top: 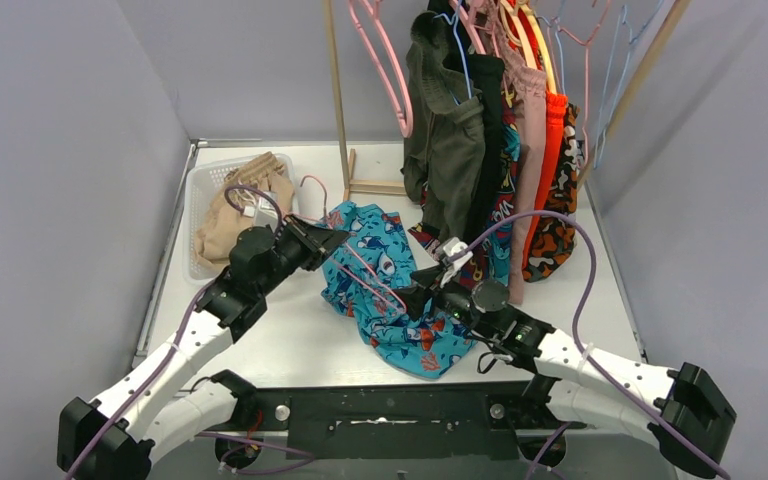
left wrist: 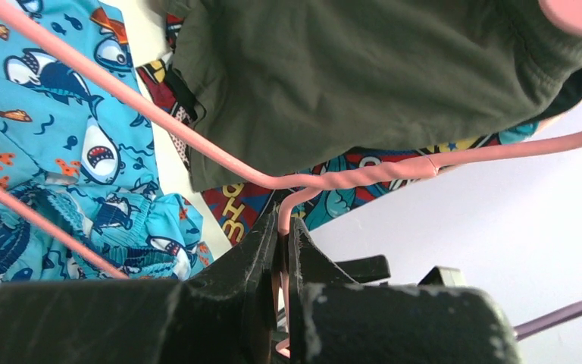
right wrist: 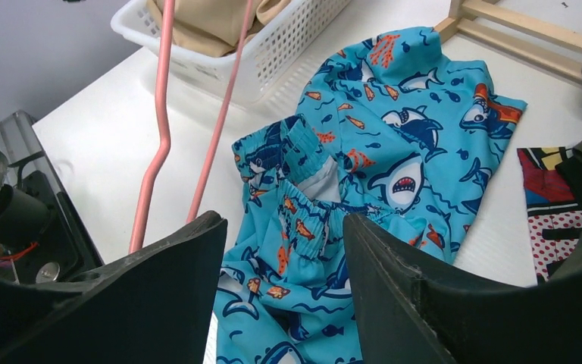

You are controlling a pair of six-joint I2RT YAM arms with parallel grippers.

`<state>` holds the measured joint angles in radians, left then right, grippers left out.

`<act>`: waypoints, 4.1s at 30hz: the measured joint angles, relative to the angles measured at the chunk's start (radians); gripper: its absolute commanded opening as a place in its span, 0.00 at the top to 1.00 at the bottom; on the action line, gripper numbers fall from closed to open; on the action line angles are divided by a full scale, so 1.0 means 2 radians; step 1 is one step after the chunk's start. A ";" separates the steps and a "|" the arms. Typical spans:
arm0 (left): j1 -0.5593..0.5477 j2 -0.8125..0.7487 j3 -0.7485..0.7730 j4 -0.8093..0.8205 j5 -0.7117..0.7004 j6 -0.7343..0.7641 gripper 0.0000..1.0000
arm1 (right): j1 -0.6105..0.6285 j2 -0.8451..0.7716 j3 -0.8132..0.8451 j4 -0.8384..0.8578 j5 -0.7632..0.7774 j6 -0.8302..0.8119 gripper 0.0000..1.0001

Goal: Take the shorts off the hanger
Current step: Remove the shorts from the hanger, then place the hanger on the clothes rod.

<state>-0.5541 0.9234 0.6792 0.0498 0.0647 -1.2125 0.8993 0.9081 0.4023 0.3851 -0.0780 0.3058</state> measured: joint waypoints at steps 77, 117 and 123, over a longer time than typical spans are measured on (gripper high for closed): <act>0.058 -0.008 -0.007 0.046 0.116 0.023 0.31 | 0.022 -0.105 0.153 -0.279 0.261 0.046 1.00; 0.036 0.059 0.003 -0.089 0.129 0.195 0.31 | -0.076 0.118 0.402 -0.070 0.213 -0.171 1.00; 0.031 0.059 0.003 -0.110 0.127 0.223 0.31 | -0.076 0.095 0.385 -0.058 0.204 -0.158 1.00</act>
<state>-0.4923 1.0420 0.6857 -0.1696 0.3183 -0.7670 0.7475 1.0988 1.1732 0.2684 0.3290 -0.0093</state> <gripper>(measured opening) 0.689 0.074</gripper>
